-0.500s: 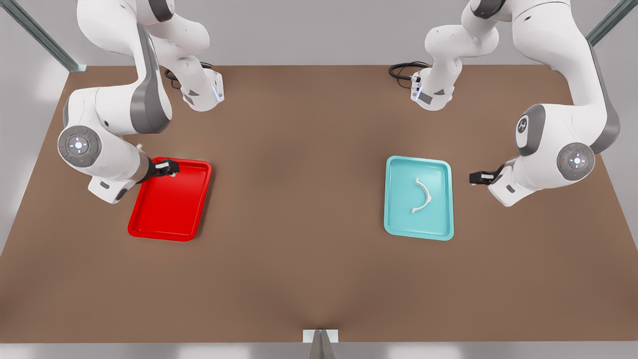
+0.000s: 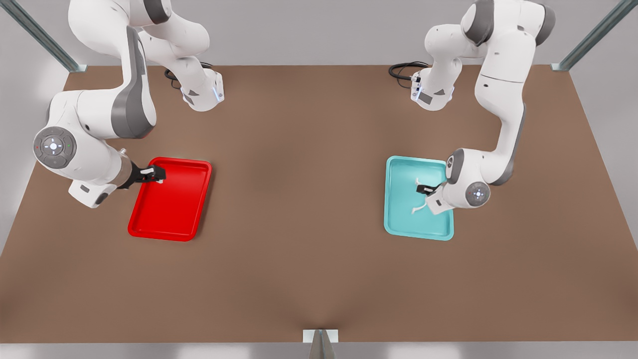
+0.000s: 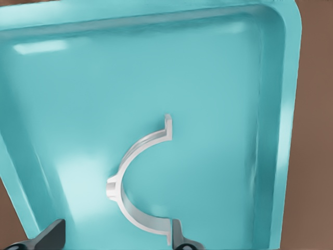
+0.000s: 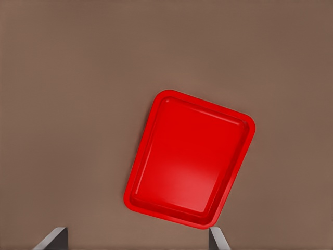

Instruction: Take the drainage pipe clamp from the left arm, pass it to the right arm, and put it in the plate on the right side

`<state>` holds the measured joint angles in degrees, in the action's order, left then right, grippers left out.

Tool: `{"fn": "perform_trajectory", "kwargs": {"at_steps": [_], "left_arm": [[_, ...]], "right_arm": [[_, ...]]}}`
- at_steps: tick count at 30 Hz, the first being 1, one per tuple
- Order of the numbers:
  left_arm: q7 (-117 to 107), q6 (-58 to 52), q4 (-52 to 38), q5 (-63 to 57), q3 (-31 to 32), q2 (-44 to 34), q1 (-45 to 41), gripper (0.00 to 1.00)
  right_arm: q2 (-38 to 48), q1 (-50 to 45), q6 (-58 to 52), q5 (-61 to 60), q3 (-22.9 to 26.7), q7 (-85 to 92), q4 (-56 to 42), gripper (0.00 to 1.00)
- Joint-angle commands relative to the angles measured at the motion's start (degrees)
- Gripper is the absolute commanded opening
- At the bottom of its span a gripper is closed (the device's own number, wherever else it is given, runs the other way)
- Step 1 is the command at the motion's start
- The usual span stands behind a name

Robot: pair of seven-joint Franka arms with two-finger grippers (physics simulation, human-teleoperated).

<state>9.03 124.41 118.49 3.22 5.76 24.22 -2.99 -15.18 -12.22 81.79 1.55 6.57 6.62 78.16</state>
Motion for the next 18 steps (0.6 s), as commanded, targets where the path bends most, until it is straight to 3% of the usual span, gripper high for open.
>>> {"fn": "perform_trajectory", "kwargs": {"at_steps": [1,17,18], "left_arm": [[18.82,13.23,0.43,0.12,0.04,0.92,0.00,1.00],[20.15,15.43,3.06,-2.61,0.22,3.38,-1.67,1.00],[20.15,15.51,3.06,-2.61,0.13,3.38,-1.67,0.93]], "right_arm": [[0.06,0.00,0.21,-0.06,0.02,1.03,-0.03,1.00],[-0.38,-0.09,0.21,-0.06,-0.16,1.03,-0.03,1.00],[-0.38,-0.09,0.21,-0.06,-0.16,1.03,-0.03,1.00]]}}
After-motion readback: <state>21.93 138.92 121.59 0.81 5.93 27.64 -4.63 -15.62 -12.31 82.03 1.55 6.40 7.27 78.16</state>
